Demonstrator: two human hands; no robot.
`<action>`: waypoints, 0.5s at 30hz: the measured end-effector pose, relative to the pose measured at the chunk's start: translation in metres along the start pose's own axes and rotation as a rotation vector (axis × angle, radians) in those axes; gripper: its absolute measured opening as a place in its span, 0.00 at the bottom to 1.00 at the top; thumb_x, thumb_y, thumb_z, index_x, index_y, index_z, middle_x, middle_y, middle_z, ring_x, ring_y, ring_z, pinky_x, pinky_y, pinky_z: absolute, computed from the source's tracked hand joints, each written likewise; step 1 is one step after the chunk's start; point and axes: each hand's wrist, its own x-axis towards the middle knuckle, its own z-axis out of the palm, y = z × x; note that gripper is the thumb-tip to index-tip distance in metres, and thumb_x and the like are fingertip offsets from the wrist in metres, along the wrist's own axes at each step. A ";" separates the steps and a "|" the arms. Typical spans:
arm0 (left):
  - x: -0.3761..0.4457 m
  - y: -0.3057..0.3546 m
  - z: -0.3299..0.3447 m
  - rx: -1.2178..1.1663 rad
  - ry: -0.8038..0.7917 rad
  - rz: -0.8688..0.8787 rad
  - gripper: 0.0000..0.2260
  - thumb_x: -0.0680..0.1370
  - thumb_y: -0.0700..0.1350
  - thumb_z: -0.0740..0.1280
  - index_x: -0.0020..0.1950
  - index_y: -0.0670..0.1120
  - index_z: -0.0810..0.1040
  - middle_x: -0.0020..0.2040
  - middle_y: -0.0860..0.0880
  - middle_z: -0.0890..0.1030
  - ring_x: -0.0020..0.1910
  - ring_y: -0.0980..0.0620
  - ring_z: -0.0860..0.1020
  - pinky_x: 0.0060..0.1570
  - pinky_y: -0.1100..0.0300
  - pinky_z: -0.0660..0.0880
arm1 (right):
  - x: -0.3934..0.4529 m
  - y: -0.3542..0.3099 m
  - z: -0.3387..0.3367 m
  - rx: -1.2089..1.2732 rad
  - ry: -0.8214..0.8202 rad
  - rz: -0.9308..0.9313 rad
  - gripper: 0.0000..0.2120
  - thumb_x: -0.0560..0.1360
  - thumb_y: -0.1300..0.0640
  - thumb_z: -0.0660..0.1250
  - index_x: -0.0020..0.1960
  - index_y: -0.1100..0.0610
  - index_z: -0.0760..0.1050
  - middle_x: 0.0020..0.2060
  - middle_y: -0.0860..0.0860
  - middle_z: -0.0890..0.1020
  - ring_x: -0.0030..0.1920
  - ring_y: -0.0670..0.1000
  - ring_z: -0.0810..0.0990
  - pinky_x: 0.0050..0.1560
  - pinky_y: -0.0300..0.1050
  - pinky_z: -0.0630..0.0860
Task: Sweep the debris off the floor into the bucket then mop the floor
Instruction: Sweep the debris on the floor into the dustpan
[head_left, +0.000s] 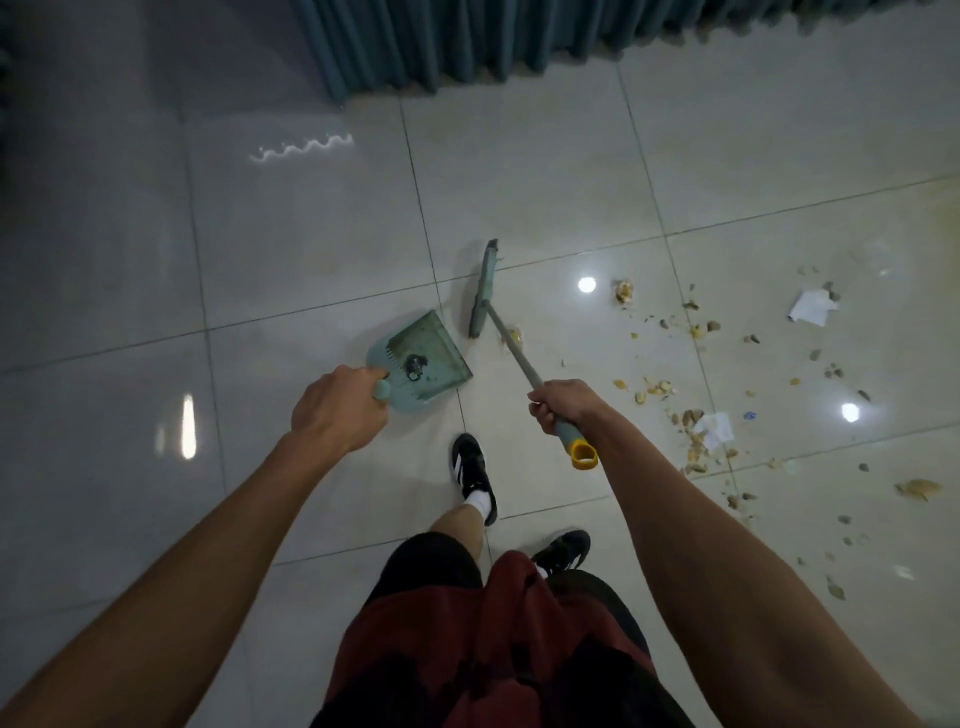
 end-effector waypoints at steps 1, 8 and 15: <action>0.006 -0.007 -0.003 -0.002 -0.005 -0.006 0.14 0.76 0.46 0.64 0.60 0.56 0.81 0.51 0.43 0.83 0.46 0.39 0.81 0.42 0.55 0.77 | 0.005 -0.005 0.008 0.009 -0.002 0.000 0.04 0.80 0.68 0.61 0.46 0.65 0.71 0.33 0.58 0.74 0.21 0.45 0.66 0.21 0.35 0.67; 0.036 -0.030 -0.019 -0.015 -0.024 -0.020 0.11 0.75 0.44 0.63 0.53 0.54 0.80 0.48 0.42 0.82 0.44 0.37 0.81 0.41 0.54 0.77 | 0.029 -0.025 0.038 0.030 -0.042 0.040 0.03 0.81 0.66 0.61 0.54 0.65 0.70 0.38 0.60 0.79 0.24 0.45 0.68 0.23 0.36 0.70; 0.051 -0.026 -0.024 0.002 -0.034 -0.009 0.09 0.74 0.44 0.64 0.51 0.53 0.80 0.47 0.44 0.82 0.44 0.37 0.80 0.40 0.55 0.75 | 0.042 -0.018 0.029 -0.531 0.141 -0.017 0.11 0.81 0.62 0.62 0.59 0.68 0.72 0.42 0.61 0.80 0.29 0.52 0.77 0.28 0.42 0.76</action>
